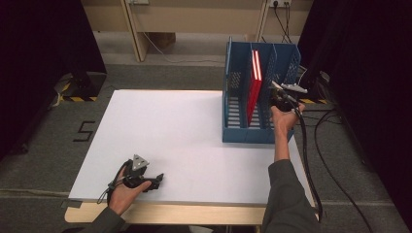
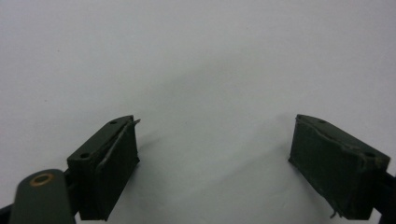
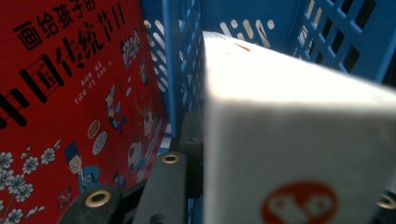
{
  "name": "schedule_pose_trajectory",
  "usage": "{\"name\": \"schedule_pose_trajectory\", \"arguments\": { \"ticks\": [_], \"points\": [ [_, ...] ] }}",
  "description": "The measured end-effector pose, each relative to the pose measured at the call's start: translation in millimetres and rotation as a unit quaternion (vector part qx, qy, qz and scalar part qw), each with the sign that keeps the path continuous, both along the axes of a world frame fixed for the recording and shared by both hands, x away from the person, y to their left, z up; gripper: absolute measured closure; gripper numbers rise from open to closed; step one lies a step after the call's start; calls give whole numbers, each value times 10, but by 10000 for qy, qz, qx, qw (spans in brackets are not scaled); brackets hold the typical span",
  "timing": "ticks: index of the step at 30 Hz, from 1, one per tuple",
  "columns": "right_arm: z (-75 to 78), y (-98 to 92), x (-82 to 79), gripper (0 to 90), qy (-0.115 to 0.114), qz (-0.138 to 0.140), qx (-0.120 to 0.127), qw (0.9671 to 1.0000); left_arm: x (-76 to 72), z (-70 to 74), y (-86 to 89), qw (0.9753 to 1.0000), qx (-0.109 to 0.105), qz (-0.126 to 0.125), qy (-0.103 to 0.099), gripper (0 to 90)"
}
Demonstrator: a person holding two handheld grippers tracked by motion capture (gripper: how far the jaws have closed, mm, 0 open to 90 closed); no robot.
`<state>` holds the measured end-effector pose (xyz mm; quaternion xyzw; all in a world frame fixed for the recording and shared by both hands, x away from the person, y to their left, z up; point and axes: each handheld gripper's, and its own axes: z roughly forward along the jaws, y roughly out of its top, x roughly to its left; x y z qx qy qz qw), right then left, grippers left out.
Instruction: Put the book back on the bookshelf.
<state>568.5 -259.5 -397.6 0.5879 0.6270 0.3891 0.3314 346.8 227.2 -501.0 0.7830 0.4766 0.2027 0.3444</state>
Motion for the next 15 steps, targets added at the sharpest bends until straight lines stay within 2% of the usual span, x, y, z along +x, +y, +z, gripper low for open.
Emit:
{"name": "schedule_pose_trajectory", "arguments": {
  "ticks": [15],
  "points": [
    [-5, -11, -12, 717, 394, 182, 96, 9990, -1, 1, -2, 10000, 8, 0, -4, 140]
  ]
}}
